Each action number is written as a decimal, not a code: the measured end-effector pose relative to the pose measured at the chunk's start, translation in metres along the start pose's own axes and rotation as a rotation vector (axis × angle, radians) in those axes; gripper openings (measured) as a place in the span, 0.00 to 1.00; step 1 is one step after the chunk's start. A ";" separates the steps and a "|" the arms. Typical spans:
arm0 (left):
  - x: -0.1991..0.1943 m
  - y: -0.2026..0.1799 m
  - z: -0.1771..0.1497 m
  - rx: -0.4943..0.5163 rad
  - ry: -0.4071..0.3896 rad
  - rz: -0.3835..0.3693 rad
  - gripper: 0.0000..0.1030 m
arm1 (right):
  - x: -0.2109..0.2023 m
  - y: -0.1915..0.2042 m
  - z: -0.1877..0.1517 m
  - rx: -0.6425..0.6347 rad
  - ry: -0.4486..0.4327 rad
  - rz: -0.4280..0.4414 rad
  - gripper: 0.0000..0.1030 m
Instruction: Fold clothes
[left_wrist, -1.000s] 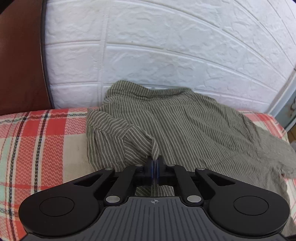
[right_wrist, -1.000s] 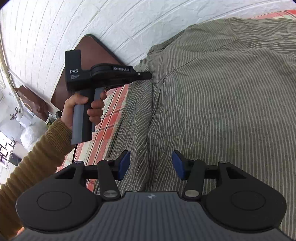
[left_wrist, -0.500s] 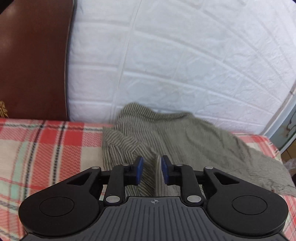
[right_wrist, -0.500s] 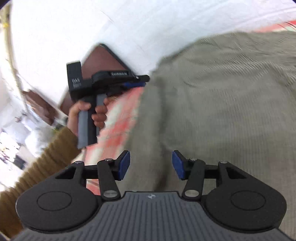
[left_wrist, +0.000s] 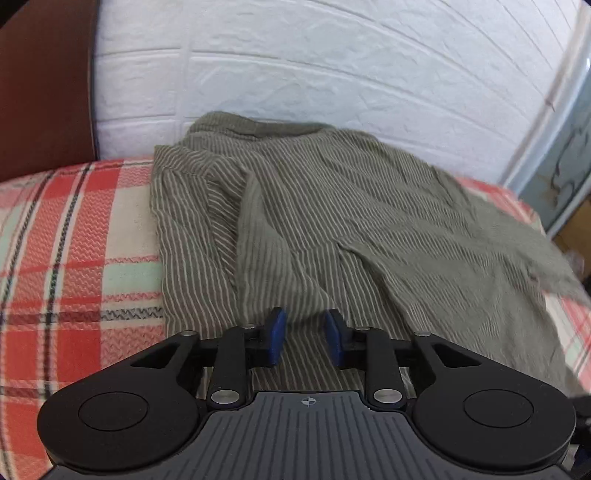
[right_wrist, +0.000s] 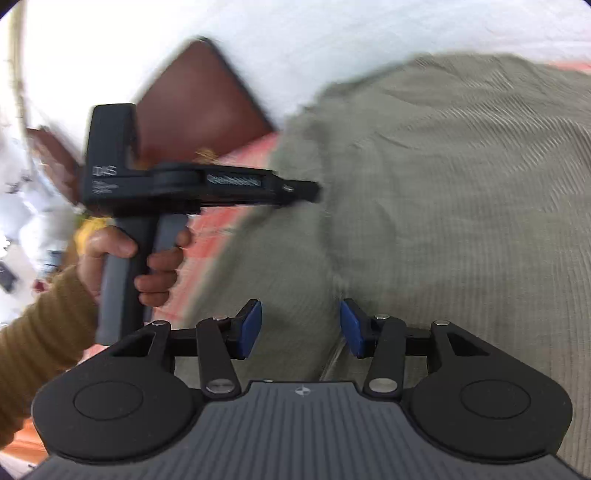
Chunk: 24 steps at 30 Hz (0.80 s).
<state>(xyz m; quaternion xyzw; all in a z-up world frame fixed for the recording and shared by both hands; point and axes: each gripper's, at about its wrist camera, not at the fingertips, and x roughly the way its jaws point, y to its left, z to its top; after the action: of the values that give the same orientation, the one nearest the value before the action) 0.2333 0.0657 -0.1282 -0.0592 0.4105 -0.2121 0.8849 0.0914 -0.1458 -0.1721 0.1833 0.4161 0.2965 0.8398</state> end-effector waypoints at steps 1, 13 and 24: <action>-0.003 0.002 0.003 -0.028 0.002 -0.011 0.39 | -0.002 -0.001 0.001 0.010 0.002 0.000 0.49; -0.042 0.059 0.006 -0.150 -0.095 0.131 0.65 | -0.044 0.006 -0.023 0.006 -0.033 0.028 0.56; -0.010 0.063 0.015 -0.189 -0.102 0.058 0.02 | -0.052 -0.005 -0.026 0.115 -0.031 0.037 0.59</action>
<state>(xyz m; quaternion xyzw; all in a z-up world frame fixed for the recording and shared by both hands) 0.2593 0.1260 -0.1289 -0.1409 0.3846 -0.1434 0.9009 0.0471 -0.1816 -0.1600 0.2436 0.4161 0.2848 0.8285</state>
